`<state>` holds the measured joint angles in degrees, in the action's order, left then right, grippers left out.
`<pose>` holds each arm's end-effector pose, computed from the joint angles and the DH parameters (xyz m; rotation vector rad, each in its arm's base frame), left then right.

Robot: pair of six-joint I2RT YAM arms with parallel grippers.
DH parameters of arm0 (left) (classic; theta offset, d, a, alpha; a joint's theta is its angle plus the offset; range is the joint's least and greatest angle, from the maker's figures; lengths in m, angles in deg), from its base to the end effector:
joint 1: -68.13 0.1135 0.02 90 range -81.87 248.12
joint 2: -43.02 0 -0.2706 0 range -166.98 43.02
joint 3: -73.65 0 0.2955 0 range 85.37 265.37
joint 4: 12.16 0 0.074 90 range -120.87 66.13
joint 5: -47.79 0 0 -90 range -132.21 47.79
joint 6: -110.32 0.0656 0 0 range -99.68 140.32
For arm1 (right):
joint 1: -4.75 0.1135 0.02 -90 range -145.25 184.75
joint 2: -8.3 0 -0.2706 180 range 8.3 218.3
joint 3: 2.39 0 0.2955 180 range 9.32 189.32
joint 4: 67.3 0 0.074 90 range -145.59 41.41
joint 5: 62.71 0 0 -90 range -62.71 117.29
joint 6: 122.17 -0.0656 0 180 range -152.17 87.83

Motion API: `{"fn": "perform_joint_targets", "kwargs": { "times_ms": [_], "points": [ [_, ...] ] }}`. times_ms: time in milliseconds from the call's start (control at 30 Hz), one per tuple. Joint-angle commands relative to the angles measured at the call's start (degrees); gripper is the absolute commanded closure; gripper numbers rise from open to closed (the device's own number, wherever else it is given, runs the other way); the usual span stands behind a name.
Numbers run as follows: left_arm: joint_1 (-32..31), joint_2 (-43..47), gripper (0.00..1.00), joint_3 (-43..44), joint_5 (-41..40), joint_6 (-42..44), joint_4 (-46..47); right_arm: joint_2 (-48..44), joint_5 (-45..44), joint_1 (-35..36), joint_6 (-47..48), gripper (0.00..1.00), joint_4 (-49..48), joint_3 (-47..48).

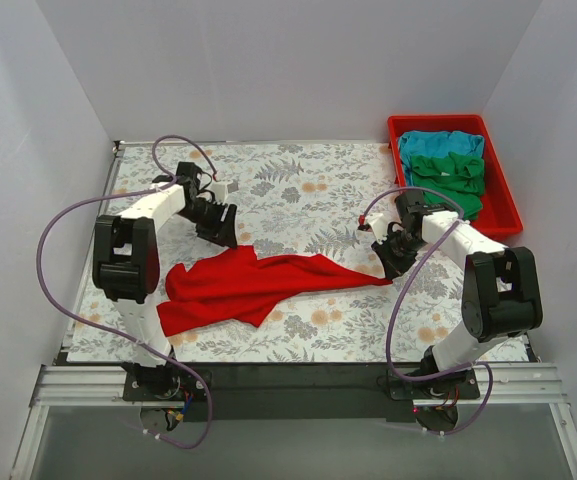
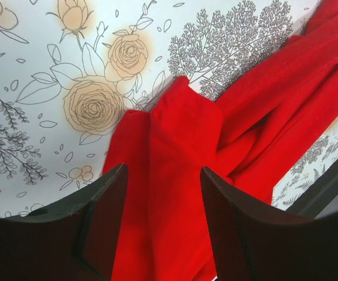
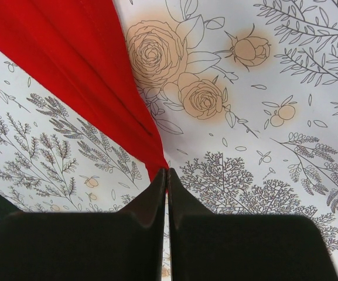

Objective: Fold and stack the t-shirts
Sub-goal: Flatten the tshirt out

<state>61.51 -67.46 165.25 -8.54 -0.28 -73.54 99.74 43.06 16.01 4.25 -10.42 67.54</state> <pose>0.4091 -0.0841 0.1446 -0.2859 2.9624 -0.9346 0.3195 0.0818 0.1413 -1.1959 2.6064 0.3241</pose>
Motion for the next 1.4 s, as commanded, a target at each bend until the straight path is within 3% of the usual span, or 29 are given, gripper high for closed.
{"fn": "perform_joint_targets", "kwargs": {
  "times_ms": [0,200,267,333,433,533,667,767,867,933,1000,1133,1233,1367],
  "points": [
    [-0.1,1.7,0.49,-0.9,0.6,-2.1,0.2,-2.0,0.3,-0.1,0.5,0.99,0.7,-0.1],
    [-0.1,1.2,0.62,-4.0,4.3,-1.6,-2.1,-1.5,0.0,-0.1,0.5,0.99,0.8,0.4],
    [-0.1,1.2,0.62,-4.2,4.4,-1.5,-2.7,-1.5,-0.1,-0.2,0.5,0.99,0.7,0.5],
    [-0.1,1.7,0.71,-4.1,4.2,-1.4,-2.9,-1.7,-0.2,-0.2,0.5,0.99,0.8,0.5],
    [0.0,3.5,0.92,-3.4,1.5,-2.0,-1.4,-1.8,-0.1,-0.1,0.5,0.99,0.9,0.6],
    [0.7,6.3,1.00,-1.1,-1.8,-2.9,0.4,-2.0,-0.2,-0.2,0.6,0.99,0.9,0.8],
    [-0.5,13.1,1.00,0.5,-0.4,-0.1,0.4,-2.1,-0.1,-0.2,0.6,0.99,1.1,0.9],
    [-5.5,19.1,1.00,-3.7,1.5,3.1,-0.8,-2.3,0.1,-0.2,0.7,0.99,1.3,0.8],
    [-16.2,25.3,0.99,-11.0,0.8,8.5,-2.2,-2.2,0.1,-0.3,0.8,0.99,1.6,0.9],
    [-21.3,28.2,0.85,-15.1,-1.1,13.3,-3.9,-2.2,0.2,-0.2,0.8,0.99,1.9,0.8],
    [-26.1,32.2,0.64,-19.8,-3.7,15.6,-5.5,-2.1,0.1,-0.3,0.9,0.99,1.9,0.5],
    [-24.8,33.8,0.54,-17.9,-3.2,15.8,-8.1,-1.9,-0.1,-0.3,1.2,0.99,2.2,0.2],
    [-19.8,31.4,0.53,-11.8,0.6,15.5,-9.2,-1.5,0.1,-0.3,1.3,0.99,2.2,0.3],
    [-18.7,27.0,0.52,-8.5,-1.3,14.0,-6.9,-1.1,0.4,-0.3,1.3,0.99,2.1,0.6]
  ]
}}
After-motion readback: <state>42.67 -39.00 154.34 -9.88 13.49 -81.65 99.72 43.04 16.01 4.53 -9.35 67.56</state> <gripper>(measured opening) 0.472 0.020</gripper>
